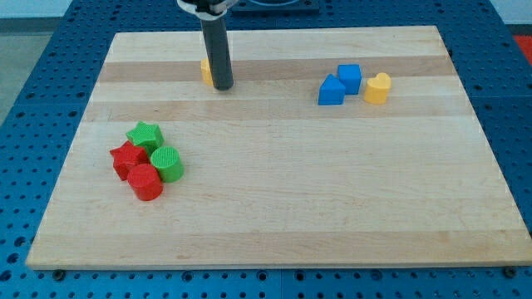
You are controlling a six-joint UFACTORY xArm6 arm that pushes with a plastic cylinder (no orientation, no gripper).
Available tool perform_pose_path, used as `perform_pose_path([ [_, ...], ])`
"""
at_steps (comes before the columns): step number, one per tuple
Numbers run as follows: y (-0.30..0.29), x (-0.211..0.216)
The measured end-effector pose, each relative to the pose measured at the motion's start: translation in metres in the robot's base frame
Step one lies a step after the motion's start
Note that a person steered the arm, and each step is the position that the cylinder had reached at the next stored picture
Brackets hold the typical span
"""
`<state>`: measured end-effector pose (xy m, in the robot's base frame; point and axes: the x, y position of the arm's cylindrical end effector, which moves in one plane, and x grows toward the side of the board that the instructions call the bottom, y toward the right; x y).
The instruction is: Move the yellow hexagon to the yellow heart
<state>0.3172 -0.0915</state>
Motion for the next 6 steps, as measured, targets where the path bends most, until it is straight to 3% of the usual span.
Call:
perform_pose_path([
  [3,-0.018,-0.064],
  [5,-0.057,-0.052],
  [6,-0.057,-0.021],
])
